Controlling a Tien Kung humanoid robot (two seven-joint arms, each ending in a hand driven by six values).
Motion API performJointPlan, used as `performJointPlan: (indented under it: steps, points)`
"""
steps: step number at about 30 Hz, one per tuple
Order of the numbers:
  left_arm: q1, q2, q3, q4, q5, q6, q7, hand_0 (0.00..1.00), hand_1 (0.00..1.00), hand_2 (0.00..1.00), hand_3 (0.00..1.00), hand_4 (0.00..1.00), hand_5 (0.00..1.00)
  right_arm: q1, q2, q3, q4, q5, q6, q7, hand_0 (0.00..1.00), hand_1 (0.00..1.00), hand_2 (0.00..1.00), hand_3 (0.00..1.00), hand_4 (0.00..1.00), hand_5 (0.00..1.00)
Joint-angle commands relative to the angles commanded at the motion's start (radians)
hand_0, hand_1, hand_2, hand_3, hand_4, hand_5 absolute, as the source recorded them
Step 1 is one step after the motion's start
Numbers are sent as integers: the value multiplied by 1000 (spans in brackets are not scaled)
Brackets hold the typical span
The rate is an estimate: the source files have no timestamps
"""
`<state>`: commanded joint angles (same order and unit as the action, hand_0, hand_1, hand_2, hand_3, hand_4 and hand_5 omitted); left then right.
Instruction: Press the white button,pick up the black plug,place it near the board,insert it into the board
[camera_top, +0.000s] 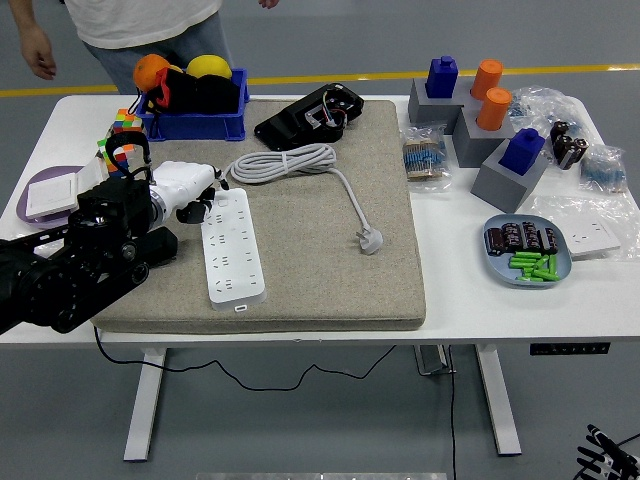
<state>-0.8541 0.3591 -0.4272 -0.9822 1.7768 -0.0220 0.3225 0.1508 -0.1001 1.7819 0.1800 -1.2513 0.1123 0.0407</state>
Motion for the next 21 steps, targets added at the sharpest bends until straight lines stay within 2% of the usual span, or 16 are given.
performJointPlan:
  steps: [15,21]
  points:
    - [-10,-10,46,44,-18,-22,11,577,638,350,703,2,2,3,-5,-24,0,10,-1,0,725,609,558,659,733,491]
    - [-11,-13,35,46,-15,-16,7,569,631,350,705,2,2,3,-7,-29,0,12,-1,-2,725,609,558,659,733,492]
